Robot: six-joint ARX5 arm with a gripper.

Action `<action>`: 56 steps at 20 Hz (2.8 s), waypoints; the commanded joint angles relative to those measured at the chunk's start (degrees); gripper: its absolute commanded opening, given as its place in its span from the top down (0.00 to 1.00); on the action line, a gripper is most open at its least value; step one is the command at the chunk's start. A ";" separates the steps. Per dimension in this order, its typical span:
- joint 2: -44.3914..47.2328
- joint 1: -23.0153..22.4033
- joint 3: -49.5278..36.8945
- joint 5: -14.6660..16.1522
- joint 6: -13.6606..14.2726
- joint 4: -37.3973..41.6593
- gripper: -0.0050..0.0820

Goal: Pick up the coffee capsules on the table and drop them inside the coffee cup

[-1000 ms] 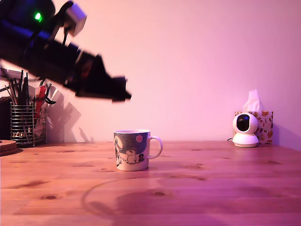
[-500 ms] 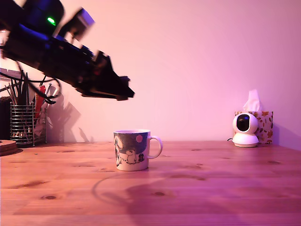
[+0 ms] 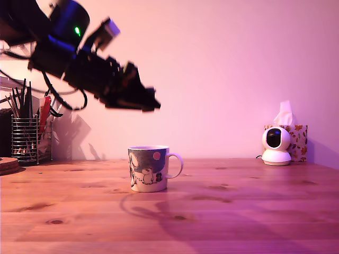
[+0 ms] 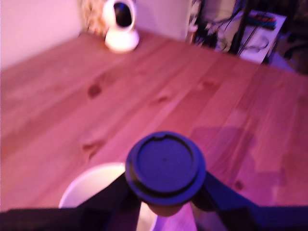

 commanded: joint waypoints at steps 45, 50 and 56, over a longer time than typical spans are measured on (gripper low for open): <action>8.13 1.11 2.71 -6.08 -1.64 5.79 0.46; 8.11 0.90 2.71 -5.95 -1.66 5.70 0.47; 7.50 0.79 2.71 -4.61 -1.68 2.80 0.56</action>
